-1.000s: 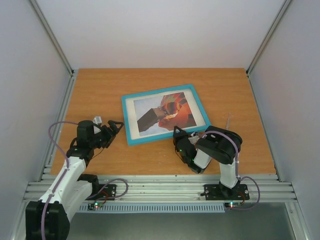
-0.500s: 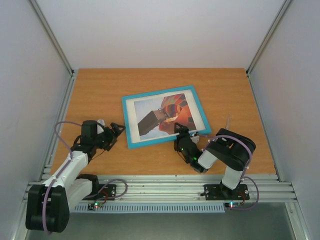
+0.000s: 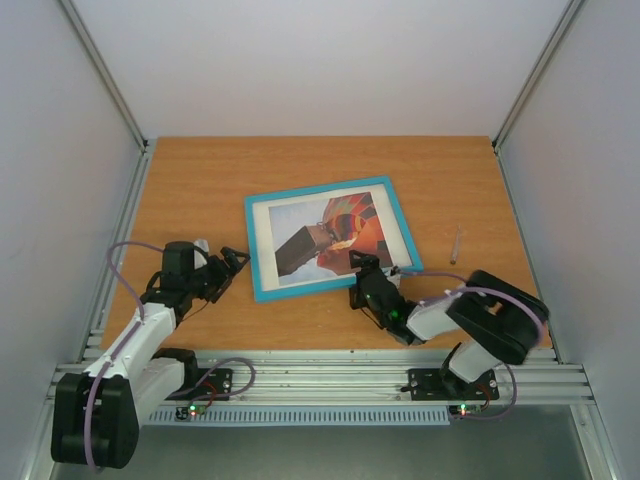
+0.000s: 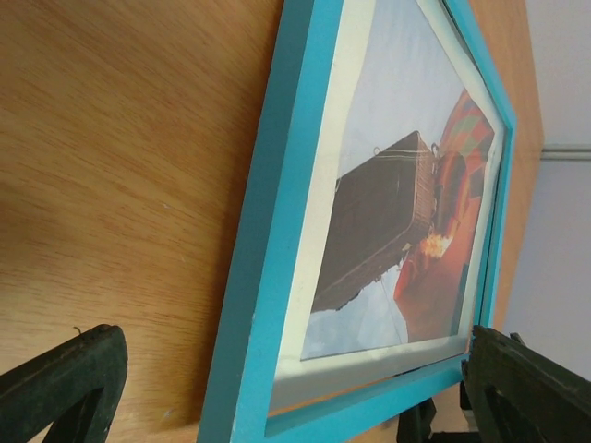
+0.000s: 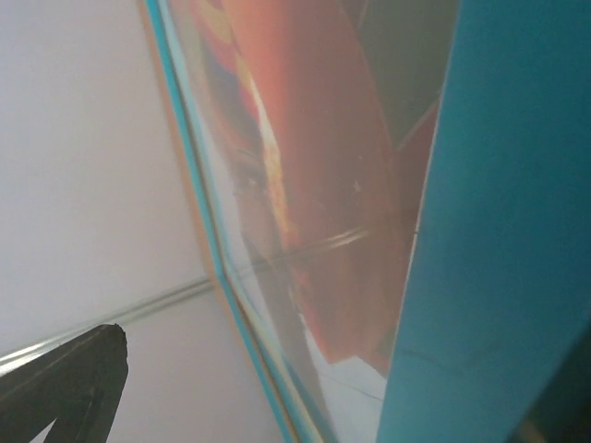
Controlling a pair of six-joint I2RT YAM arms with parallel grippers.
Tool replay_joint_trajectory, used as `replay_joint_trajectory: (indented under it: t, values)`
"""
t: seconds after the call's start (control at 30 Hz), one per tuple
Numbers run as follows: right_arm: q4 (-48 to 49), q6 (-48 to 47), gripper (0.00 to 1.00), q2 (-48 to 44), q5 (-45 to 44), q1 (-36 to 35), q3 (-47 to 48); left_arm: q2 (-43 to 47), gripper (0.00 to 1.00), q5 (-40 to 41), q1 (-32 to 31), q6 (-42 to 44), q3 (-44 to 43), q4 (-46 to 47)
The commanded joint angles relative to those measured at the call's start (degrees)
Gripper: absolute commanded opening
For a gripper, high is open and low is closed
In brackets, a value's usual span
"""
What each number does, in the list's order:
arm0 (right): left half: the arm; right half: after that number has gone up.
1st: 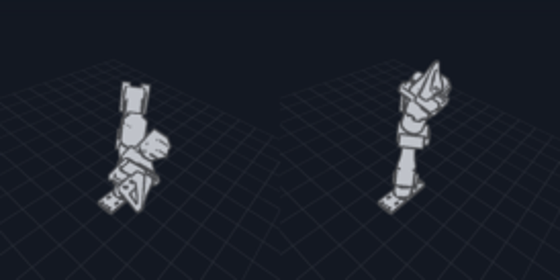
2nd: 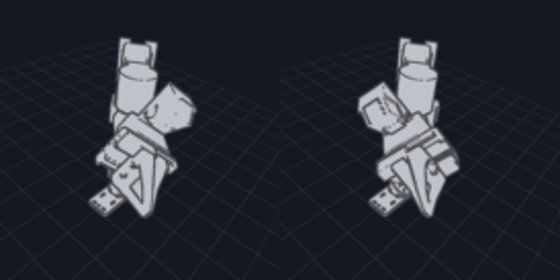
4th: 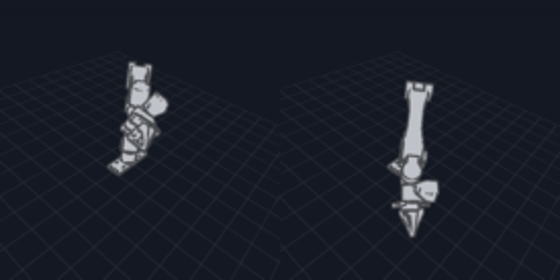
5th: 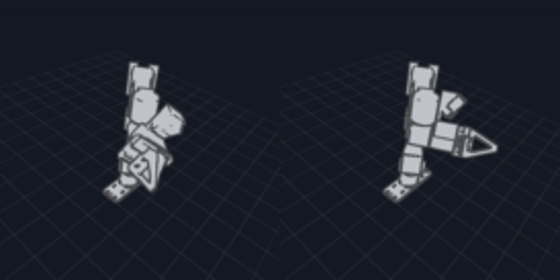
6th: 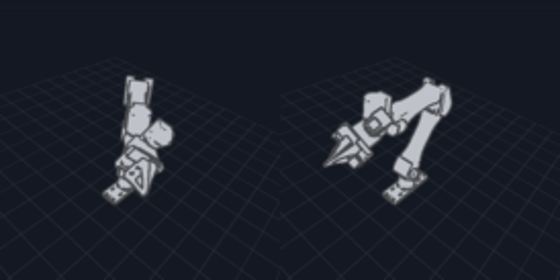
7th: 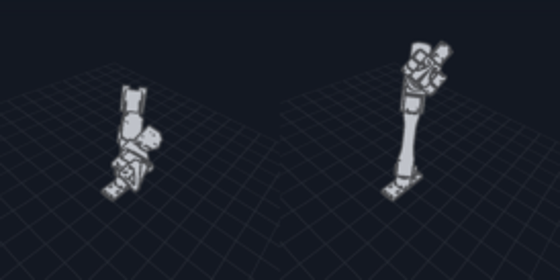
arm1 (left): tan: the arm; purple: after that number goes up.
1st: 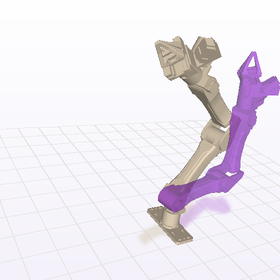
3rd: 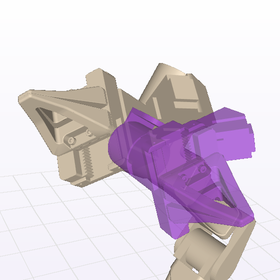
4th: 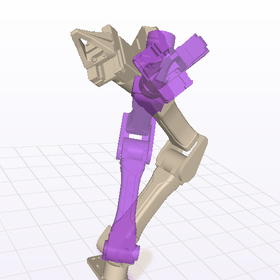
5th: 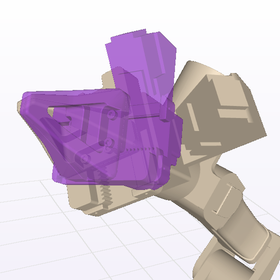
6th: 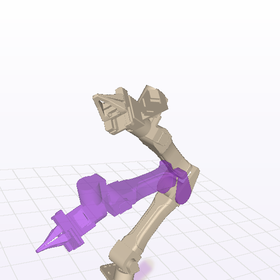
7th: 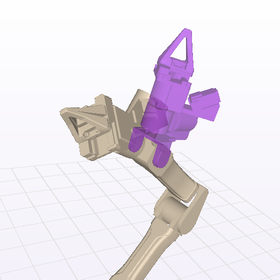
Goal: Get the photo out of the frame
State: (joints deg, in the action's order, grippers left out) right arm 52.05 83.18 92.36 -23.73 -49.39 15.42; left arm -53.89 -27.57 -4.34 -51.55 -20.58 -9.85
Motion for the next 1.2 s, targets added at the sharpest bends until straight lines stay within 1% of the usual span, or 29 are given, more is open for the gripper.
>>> replay_joint_trajectory:
  t: [0.0, 0.1, 0.2, 0.23, 0.33, 0.47, 0.5, 0.57, 0.7, 0.73, 0.8, 0.87, 1.0, 1.17]
  values:
    - [-34.9, 1.0, 0.98, -11.0, 2.4, -0.2, 2.4, 0.5, 0.99, 1.2, -0.3, 2.4, -2.0, -1.1]
    - [-54.1, -1.3, 0.98, -20.6, -0.2, -0.2, 7.2, 0.9, 0.99, 1.2, -0.3, 2.7, -2.1, -1.6]
    - [-74.0, -0.7, 0.98, -24.4, -1.9, -0.1, 15.0, 1.2, 1.0, 1.5, -0.3, 3.0, -2.1, -2.2]
    - [-78.4, -1.2, 0.98, -24.7, -1.9, -0.1, 16.9, 1.2, 0.99, 1.5, -0.3, 3.0, -2.2, -2.2]
    - [-87.1, -2.8, 0.98, -24.8, -1.2, -0.1, 20.6, 1.3, 0.99, 1.4, -0.3, 3.3, -2.5, -2.8]
    - [-90.9, -6.7, 0.99, -26.5, -1.3, -0.1, 21.8, 1.3, 0.99, 1.5, -0.3, 4.6, -3.6, -4.7]
    - [-90.9, -9.4, 0.99, -27.2, -1.4, 0.5, 21.7, 1.1, 0.99, 1.6, -0.3, 5.4, -4.1, -5.3]
    - [-91.0, -17.7, 0.98, -28.4, 1.0, 3.5, 22.3, 0.4, 0.99, 1.7, -0.3, 6.7, -5.4, -7.0]
    - [-88.5, -39.0, 0.98, -30.1, 10.4, 12.0, 24.3, -2.0, 0.99, 1.6, -0.4, 9.3, -7.3, -8.5]
    - [-88.9, -43.5, 0.98, -29.8, 11.5, 13.7, 25.4, -2.7, 0.99, 1.6, -0.6, 9.8, -7.6, -8.5]
    - [-91.4, -50.7, 0.98, -28.9, 11.1, 15.7, 28.1, -4.5, 0.99, 1.9, -1.2, 10.5, -8.3, -8.3]
    - [-93.4, -56.6, 0.99, -28.1, 10.4, 17.0, 30.3, -6.7, 0.97, 2.7, -2.0, 11.2, -9.3, -8.3]
    - [-93.5, -66.4, 0.98, -27.1, 11.8, 20.9, 31.9, -11.5, 0.94, 4.6, -4.3, 12.7, -12.0, -8.5]
    - [-90.3, -75.9, 0.98, -24.2, 21.0, 31.3, 31.3, -17.7, 0.89, 9.6, -9.1, 14.8, -16.1, -10.4]
